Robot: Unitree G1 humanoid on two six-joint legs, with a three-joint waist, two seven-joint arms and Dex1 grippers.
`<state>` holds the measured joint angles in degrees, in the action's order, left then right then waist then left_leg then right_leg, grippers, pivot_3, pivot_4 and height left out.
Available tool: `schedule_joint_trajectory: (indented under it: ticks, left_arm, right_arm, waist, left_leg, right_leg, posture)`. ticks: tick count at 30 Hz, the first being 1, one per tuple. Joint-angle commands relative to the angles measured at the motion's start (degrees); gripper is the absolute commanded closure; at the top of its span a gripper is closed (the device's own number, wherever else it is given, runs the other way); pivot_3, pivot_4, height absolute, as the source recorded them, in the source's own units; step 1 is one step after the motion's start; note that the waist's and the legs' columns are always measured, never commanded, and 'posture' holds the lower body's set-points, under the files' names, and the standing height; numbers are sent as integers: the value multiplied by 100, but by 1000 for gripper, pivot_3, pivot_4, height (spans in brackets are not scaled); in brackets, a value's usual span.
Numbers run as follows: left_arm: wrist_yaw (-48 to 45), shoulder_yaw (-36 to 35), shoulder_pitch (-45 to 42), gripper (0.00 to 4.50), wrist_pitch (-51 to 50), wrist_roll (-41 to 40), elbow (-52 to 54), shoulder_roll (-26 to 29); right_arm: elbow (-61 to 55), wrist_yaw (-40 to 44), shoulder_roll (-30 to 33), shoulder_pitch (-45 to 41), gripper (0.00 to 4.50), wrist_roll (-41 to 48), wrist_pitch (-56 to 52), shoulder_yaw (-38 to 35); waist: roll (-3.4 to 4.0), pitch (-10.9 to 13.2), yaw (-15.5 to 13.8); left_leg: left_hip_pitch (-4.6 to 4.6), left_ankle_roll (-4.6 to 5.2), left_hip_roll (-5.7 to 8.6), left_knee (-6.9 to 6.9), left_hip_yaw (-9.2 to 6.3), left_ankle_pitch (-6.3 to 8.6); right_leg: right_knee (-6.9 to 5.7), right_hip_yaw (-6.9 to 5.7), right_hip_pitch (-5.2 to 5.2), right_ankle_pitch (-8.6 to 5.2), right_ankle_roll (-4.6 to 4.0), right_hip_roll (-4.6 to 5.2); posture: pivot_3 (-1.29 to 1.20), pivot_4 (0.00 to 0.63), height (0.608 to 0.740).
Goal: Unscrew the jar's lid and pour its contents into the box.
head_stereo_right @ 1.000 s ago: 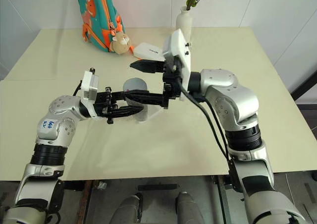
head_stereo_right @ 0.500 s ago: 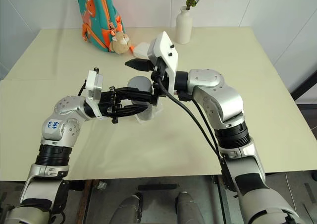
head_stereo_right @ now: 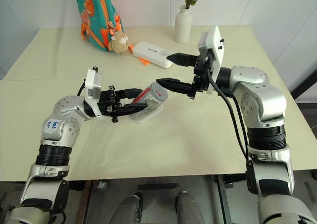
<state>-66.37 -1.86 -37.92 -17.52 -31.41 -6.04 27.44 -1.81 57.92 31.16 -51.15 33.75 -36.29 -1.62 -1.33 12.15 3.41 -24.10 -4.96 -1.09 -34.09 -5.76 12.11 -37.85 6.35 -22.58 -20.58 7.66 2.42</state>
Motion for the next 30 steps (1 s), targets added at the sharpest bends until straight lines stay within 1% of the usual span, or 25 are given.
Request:
schedule_joint_trajectory:
  ticks: [1, 5, 9, 14, 16, 19, 26, 30]
  left_arm:
    - [7, -145, -27, 2512, 87, -101, 179, -4]
    - [74, -200, -22, 2512, 107, -107, 191, -18]
    - [210, -337, -32, 2512, 101, -181, 193, -65]
    - [334, -490, -60, 2512, 8, -292, 227, -98]
    - [379, -509, -87, 2512, -23, -319, 227, -119]
    - [385, -456, -111, 2512, -22, -314, 204, -151]
    - [355, -368, -86, 2512, 4, -247, 169, -222]
    - [335, -337, -62, 2512, 6, -225, 168, -220]
  right_arm:
    - [-182, -170, -65, -73, 64, 245, -44, -279]
    - [-91, -567, 44, -85, 64, 81, -282, -265]
    - [-174, -848, 390, 123, 64, -357, -625, 58]
    - [-316, -1089, 465, 282, 64, -397, -985, 76]
    - [-314, -1208, 527, 331, 64, -620, -1018, 250]
    - [-354, -1562, 385, 258, 64, -923, -1217, 566]
    - [-699, -2211, -204, -108, 64, -1082, -1728, 775]
    - [-893, -2360, -218, -253, 64, -1181, -1962, 875]
  waist:
    - [0, 0, -9]
    - [0, 0, -23]
    - [0, 0, -39]
    - [0, 0, -19]
    - [0, 0, -22]
    - [0, 0, -20]
    - [0, 0, -13]
    - [0, 0, -33]
  left_leg:
    - [0, -1, 0, 0, 0, -1]
    - [-3, -2, 7, -9, 0, -2]
    - [-4, -1, 10, -9, -1, -3]
    - [-5, -1, 9, -8, -1, -3]
    - [-5, 0, 9, -8, -1, -3]
    - [-5, 0, 9, -10, -2, -3]
    - [-5, -3, 8, -9, -1, -6]
    - [-7, -4, 9, -9, -3, -6]
  right_leg:
    - [0, 0, 0, 0, 0, 0]
    - [0, 0, 4, 1, 2, 7]
    - [2, 0, 4, 1, 2, 10]
    - [2, 1, 3, 1, 2, 9]
    - [1, 0, 2, 1, 2, 8]
    - [0, 0, 3, 1, 2, 9]
    - [-4, 1, 0, 2, 3, 8]
    - [-1, -1, 1, 2, 3, 9]
  posture:
    - [0, 150, 740]
    - [0, 150, 740]
    - [0, 150, 740]
    - [0, 150, 740]
    - [0, 150, 740]
    - [0, 150, 740]
    - [0, 150, 740]
    - [0, 150, 740]
